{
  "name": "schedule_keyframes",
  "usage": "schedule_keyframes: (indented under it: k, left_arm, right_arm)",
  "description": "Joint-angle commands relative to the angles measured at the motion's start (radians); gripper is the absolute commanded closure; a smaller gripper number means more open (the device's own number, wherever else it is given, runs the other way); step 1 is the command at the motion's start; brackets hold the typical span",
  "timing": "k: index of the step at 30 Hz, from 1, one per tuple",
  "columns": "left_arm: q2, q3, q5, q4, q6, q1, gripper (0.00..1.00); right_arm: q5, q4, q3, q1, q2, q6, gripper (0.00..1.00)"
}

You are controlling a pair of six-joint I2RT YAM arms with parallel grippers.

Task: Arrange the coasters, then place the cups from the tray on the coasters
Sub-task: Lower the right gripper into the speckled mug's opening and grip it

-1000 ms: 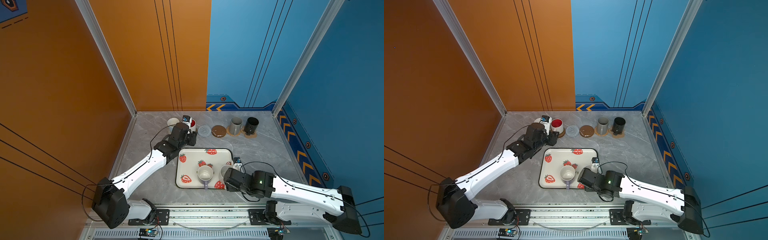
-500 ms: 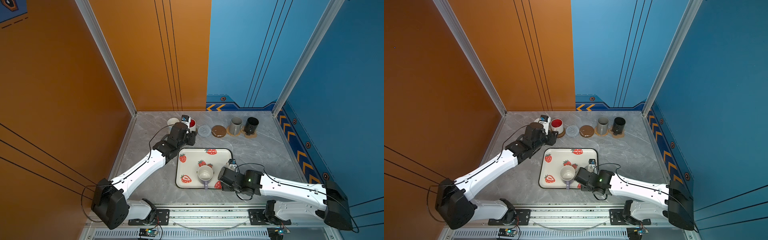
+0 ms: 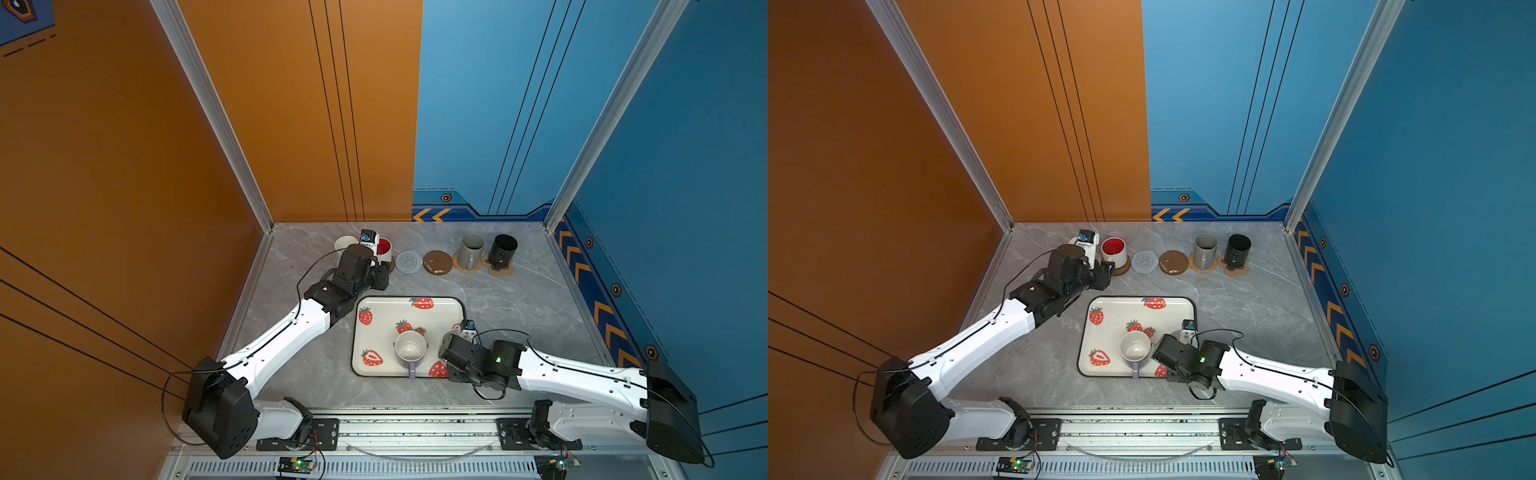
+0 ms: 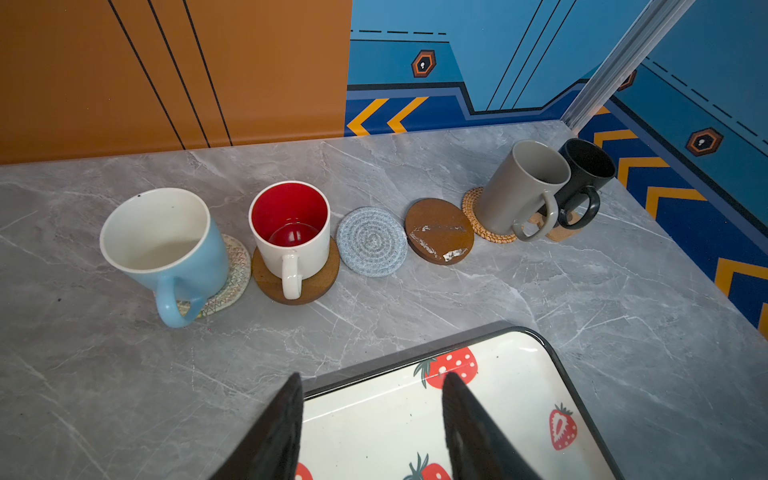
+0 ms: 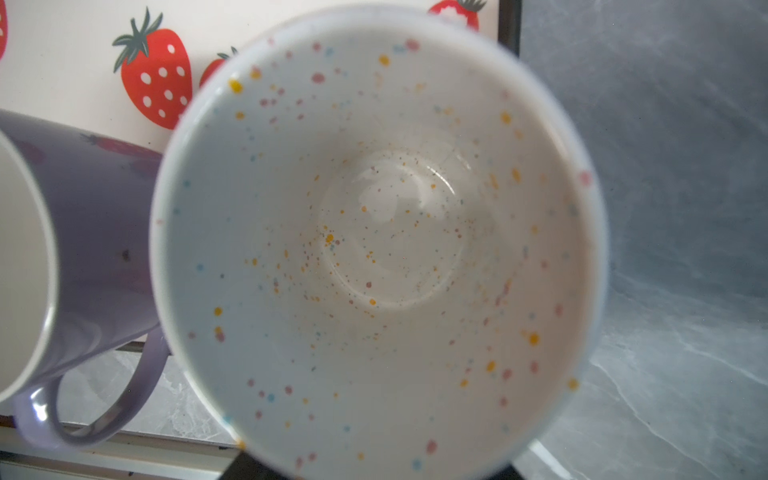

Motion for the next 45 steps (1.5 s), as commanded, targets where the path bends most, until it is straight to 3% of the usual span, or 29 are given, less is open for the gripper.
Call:
schedule_keyframes:
  k: [1,17,22,25,45]
  left_arm:
    - [-0.003,-0.011,0.020,0.020,-0.012,0.011,0.45]
    - [0.003,-0.008,0.027,0.017,-0.012,0.018,0.45]
    - [0.005,-0.006,0.030,0.017,-0.014,0.020,0.45]
    - [0.005,-0.009,0.030,0.017,-0.012,0.020,0.45]
    - [0.008,-0.010,0.030,0.010,-0.013,0.023,0.45]
  right_arm:
    - [0.017,0.004,-0.019,-0.013,0.011,0.013,0.58]
    - [0.006,0.018,-0.007,-0.025,0.066,-0.024,0.70]
    - [0.009,0.015,0.000,-0.026,0.071,-0.041,0.84]
    - [0.031,-0.024,0.018,-0.029,0.071,-0.064,0.99]
    - [0.116,-0.142,0.278,-0.128,0.086,-0.383,1.00]
